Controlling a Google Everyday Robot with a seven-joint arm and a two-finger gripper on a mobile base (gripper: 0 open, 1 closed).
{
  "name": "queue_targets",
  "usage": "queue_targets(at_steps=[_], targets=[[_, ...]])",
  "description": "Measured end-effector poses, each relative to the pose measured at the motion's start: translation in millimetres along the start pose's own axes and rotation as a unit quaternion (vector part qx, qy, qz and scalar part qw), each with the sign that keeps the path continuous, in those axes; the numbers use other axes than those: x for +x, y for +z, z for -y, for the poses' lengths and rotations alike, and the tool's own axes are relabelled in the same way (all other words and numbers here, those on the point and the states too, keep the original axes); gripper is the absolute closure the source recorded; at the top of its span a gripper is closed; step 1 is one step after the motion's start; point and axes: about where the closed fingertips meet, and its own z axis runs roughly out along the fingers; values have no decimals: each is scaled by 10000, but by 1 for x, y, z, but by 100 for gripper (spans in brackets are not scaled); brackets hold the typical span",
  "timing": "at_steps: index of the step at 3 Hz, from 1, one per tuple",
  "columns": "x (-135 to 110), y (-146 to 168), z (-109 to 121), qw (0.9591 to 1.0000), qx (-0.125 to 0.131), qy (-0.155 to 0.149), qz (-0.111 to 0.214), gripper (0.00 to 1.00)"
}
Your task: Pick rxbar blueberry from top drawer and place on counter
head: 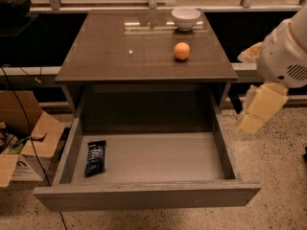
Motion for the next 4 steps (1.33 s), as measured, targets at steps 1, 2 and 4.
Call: queue_targets(at_steps=[1,2,4], targets=[[-35,42,-12,9963,-384,118,756,0],[-69,79,-22,9886,-702,106,1326,0],[-101,130,-38,9731,-1342,74,1869,0]])
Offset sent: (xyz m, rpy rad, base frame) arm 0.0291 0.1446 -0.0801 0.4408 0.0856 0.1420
